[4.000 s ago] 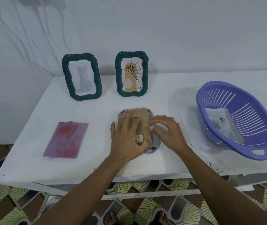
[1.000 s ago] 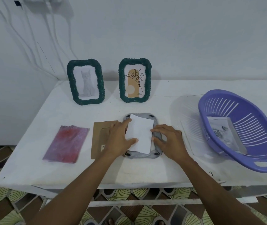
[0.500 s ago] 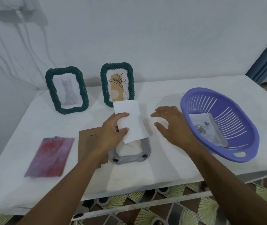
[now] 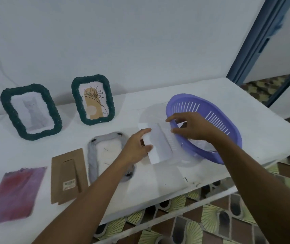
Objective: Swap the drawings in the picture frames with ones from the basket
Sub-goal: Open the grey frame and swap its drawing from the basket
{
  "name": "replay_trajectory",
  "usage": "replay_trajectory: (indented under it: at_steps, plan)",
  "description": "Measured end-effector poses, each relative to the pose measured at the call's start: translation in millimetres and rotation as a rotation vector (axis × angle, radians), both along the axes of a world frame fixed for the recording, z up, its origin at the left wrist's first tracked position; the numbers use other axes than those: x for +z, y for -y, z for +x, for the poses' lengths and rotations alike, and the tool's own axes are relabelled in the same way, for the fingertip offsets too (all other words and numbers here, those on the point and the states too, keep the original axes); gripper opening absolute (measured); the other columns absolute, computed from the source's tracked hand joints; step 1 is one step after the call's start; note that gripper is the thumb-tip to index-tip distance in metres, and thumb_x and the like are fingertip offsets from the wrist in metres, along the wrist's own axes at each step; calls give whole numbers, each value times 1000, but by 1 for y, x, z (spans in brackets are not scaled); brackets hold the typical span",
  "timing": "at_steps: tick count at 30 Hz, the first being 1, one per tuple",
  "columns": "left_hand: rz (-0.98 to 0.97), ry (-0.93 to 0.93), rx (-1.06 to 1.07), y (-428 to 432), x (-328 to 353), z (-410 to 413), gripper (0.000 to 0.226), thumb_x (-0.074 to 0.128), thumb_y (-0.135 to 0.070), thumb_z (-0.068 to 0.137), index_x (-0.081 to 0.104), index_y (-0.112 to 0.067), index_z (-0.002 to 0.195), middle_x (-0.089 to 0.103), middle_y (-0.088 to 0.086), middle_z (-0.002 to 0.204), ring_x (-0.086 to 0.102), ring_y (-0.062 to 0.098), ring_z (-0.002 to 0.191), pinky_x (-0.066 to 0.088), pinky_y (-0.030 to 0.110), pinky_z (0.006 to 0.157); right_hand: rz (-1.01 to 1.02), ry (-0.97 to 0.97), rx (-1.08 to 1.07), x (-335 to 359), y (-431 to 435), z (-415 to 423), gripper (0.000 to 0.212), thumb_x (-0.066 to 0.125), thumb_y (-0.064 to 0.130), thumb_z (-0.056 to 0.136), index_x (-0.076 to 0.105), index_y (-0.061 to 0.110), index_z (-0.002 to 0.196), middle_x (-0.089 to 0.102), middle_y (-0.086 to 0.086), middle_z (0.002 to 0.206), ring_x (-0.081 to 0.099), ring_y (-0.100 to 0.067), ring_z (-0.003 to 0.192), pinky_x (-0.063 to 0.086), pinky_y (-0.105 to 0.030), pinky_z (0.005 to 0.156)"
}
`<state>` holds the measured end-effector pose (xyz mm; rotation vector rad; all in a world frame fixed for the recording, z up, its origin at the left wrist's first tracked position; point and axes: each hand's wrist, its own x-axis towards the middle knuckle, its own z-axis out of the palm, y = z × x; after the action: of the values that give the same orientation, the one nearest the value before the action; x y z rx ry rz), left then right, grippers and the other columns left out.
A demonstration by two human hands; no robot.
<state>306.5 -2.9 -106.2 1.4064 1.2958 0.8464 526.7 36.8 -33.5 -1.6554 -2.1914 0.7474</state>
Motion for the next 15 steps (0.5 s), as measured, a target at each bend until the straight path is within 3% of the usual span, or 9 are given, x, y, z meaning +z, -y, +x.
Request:
replay_trajectory:
  at_steps: [4,7,9,12,15]
  plan:
    - [10,11,-18,-7,-8,22,65,73,-6,83,44,-25,138,51,-1,134,65,16,103,54,37,92,-25,-71,-52,11,0,10,37,69,26,87,60,37,121,57,10,109,61,-13,94,49,-17,62]
    - [42,-58,-29,-12,-16,36,79,78,-12,78,36,-22,145,45,-1,142,63,22,107,52,44,95,-18,-89,-39,13,3,11,35,68,27,87,60,37,120,57,11,108,59,-8,86,48,-18,68]
    - [87,-188,-35,-17,-20,43,86,78,-16,78,30,-17,149,42,2,145,58,25,114,49,43,98,-20,-105,-33,12,4,11,34,68,26,87,61,36,119,57,11,108,59,-5,81,47,-14,61]
    - [210,-454,-72,-20,-24,53,89,77,-26,80,24,-12,151,46,8,136,48,25,121,40,31,100,-13,-118,11,8,6,11,33,67,25,88,62,34,120,61,5,113,64,-10,85,49,-13,55]
    - [299,-745,-82,-21,-26,58,90,73,-46,78,26,-19,150,41,6,140,35,27,126,34,38,98,11,-103,52,3,5,9,34,68,24,87,62,33,120,63,1,117,65,-11,80,50,-12,52]
